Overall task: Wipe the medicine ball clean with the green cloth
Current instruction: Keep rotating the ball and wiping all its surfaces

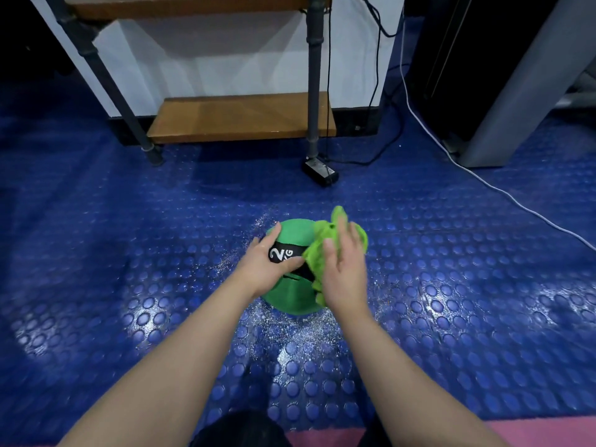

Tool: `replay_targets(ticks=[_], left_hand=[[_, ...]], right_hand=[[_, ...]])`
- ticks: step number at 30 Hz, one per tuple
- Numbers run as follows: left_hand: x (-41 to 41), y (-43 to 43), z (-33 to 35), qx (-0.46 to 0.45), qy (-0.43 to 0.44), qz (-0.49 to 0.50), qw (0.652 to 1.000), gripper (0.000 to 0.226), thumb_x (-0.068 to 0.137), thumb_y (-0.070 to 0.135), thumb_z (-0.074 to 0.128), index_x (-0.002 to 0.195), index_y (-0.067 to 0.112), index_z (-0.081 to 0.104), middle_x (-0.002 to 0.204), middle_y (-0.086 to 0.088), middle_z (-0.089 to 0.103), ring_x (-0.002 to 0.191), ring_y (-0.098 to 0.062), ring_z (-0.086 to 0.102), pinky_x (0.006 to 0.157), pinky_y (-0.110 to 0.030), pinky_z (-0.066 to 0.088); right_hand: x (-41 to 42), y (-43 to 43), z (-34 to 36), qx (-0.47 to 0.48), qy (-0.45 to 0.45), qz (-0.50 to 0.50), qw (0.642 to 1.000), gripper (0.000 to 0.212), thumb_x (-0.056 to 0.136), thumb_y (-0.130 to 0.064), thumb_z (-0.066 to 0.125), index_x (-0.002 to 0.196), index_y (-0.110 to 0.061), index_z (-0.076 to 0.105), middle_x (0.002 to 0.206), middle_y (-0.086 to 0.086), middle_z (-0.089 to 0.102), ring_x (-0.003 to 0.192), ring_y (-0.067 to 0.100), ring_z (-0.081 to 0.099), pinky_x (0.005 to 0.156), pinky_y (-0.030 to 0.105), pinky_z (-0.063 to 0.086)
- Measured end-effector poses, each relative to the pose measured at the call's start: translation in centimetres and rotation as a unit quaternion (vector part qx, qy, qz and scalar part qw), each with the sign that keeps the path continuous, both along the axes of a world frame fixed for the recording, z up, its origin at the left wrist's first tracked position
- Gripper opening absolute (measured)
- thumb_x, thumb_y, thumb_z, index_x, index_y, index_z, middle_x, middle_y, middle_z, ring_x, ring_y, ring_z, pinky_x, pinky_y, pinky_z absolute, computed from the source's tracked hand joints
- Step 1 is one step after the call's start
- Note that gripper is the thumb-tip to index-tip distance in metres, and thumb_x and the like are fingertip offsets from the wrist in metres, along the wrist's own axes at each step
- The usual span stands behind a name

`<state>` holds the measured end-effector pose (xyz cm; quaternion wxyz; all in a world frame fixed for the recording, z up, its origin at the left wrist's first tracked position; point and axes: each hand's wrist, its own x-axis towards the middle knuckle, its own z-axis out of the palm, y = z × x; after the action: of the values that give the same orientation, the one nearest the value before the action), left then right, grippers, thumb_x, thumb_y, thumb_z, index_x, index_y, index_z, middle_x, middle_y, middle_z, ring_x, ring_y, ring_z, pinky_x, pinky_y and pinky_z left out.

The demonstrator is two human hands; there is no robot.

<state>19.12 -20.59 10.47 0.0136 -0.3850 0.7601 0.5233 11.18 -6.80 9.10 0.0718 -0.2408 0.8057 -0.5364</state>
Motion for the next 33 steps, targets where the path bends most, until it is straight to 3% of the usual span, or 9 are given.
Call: replay_targets(ticks=[4,9,14,17,21,24,27,30,33], left_hand=[[0.5,-0.6,-0.2,0.062,0.048,0.040,0.996,0.079,0.085,0.024,0.074,0.149,0.040,0.030,0.133,0.001,0.053,0.094,-0.015,0.060,0.060,-0.021,0.052],[-0.4,-1.6,0.1,0.070,0.038,0.056,0.995,0.076,0.082,0.028,0.076,0.145,0.042,0.035,0.133,0.001,0.051,0.093,-0.022,0.061,0.046,-0.026,0.050],[-1.0,-1.4,0.8,0.058,0.017,0.060,0.996,0.078,0.075,0.038,0.081,0.139,0.049,0.038,0.136,0.001,0.045,0.108,-0.034,0.058,0.066,-0.061,0.057],[-1.0,-0.9,0.8,0.047,0.009,0.051,0.998,0.092,0.051,0.060,0.081,0.132,0.060,0.036,0.141,-0.002,0.040,0.116,-0.037,0.053,0.071,-0.061,0.057],[-1.4,-0.5,0.4,0.022,0.005,0.044,0.999,0.100,0.052,0.064,0.075,0.141,0.055,0.029,0.146,-0.004,0.036,0.123,-0.035,0.049,0.093,-0.059,0.049],[-1.4,-0.8,0.3,0.022,-0.001,0.049,0.999,0.089,0.070,0.053,0.078,0.144,0.052,0.028,0.148,-0.004,0.035,0.124,-0.035,0.049,0.094,-0.059,0.049],[-1.4,-1.1,0.2,0.030,0.003,0.050,0.998,0.087,0.074,0.050,0.078,0.146,0.050,0.028,0.149,-0.004,0.035,0.126,-0.033,0.048,0.095,-0.058,0.049],[-1.4,-1.0,0.5,0.037,0.007,0.053,0.998,0.090,0.072,0.051,0.079,0.146,0.048,0.028,0.149,-0.004,0.034,0.127,-0.033,0.047,0.097,-0.058,0.048],[-1.3,-0.7,0.7,0.037,0.003,0.043,0.998,0.110,0.046,0.069,0.074,0.144,0.052,0.028,0.149,-0.002,0.036,0.126,-0.032,0.048,0.096,-0.057,0.048]], right_hand=[[-0.2,-3.0,-1.2,0.133,0.067,0.012,0.989,0.048,0.097,-0.042,0.036,0.143,-0.029,0.039,0.154,0.007,0.027,0.139,0.026,0.024,0.114,0.041,0.022],[-2.1,-4.8,-0.9,0.161,0.020,0.002,0.987,0.043,0.099,-0.036,0.038,0.139,-0.023,0.043,0.150,0.010,0.035,0.137,0.029,0.029,0.111,0.043,0.027],[-4.0,-4.3,0.1,0.148,-0.008,-0.003,0.989,0.033,0.100,-0.030,0.038,0.120,-0.010,0.055,0.122,0.013,0.055,0.114,0.029,0.048,0.086,0.033,0.037],[-5.2,-3.7,0.4,0.159,-0.058,-0.002,0.986,0.033,0.101,-0.033,0.037,0.112,-0.009,0.055,0.108,0.016,0.059,0.101,0.032,0.053,0.071,0.030,0.032],[-4.0,-2.7,0.6,0.143,-0.041,0.002,0.989,0.031,0.100,-0.030,0.040,0.115,-0.008,0.057,0.111,0.017,0.061,0.106,0.032,0.054,0.076,0.033,0.039],[-1.3,-1.1,0.3,0.100,-0.013,0.016,0.995,0.036,0.098,-0.023,0.047,0.131,-0.010,0.055,0.140,0.013,0.049,0.134,0.025,0.040,0.106,0.017,0.027],[0.9,0.7,0.3,0.044,0.019,0.021,0.999,0.038,0.095,-0.006,0.053,0.133,-0.009,0.054,0.148,0.012,0.038,0.138,0.013,0.031,0.094,-0.010,0.012],[2.3,1.9,-0.3,0.012,0.041,0.041,0.998,0.044,0.089,0.009,0.054,0.130,-0.007,0.055,0.147,0.014,0.037,0.132,0.012,0.030,0.089,-0.011,0.019],[2.9,2.8,-1.4,0.011,0.061,0.049,0.997,0.048,0.087,0.012,0.056,0.130,-0.009,0.056,0.146,0.013,0.036,0.133,0.016,0.032,0.094,-0.008,0.022]])
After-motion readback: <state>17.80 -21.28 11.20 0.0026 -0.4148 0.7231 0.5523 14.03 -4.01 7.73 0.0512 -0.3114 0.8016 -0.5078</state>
